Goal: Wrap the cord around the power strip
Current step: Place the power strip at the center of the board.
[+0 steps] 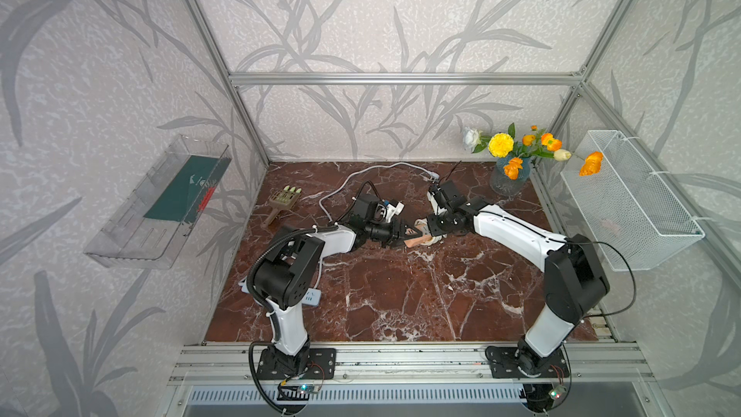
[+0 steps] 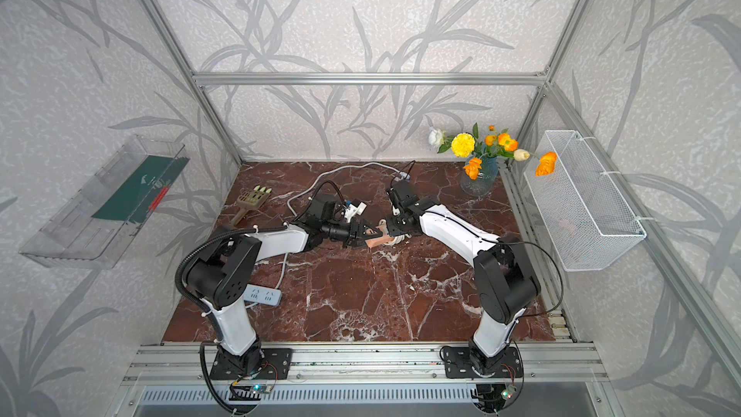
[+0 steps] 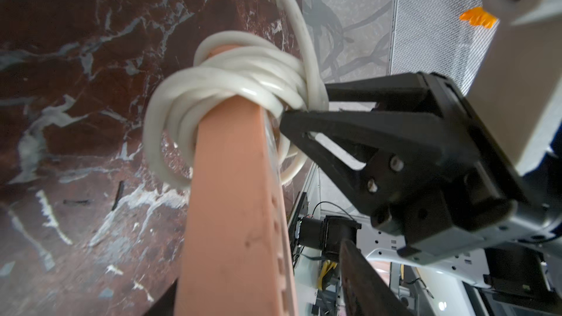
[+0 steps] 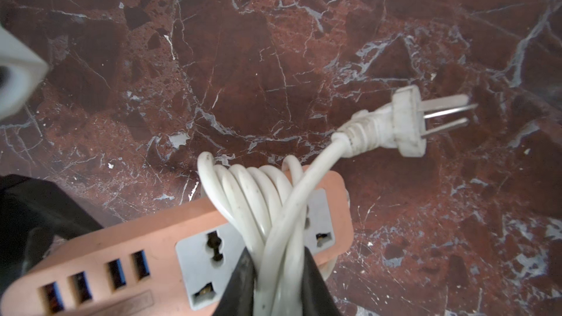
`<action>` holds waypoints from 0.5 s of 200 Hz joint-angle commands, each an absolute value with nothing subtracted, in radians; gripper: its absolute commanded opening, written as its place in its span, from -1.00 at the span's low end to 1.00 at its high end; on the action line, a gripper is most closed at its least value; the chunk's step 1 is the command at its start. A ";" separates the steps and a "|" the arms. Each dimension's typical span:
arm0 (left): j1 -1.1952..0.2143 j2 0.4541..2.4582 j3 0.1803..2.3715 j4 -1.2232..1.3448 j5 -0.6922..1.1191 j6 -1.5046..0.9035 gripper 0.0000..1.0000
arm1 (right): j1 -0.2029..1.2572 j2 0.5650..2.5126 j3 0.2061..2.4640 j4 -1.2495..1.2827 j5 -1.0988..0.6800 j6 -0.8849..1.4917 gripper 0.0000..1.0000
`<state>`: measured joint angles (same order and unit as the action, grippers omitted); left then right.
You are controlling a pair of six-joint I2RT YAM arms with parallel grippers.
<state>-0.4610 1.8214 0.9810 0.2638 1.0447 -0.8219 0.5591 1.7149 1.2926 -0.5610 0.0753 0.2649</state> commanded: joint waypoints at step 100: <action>-0.307 1.554 0.990 -0.111 1.056 -0.492 0.27 | 0.440 1.516 1.128 -0.708 0.368 0.162 -1.00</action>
<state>-0.3523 1.6032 1.0061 -0.0601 1.0405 -0.5495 0.4915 1.6154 1.1622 -0.6903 0.3061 0.1707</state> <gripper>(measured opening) 0.633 0.218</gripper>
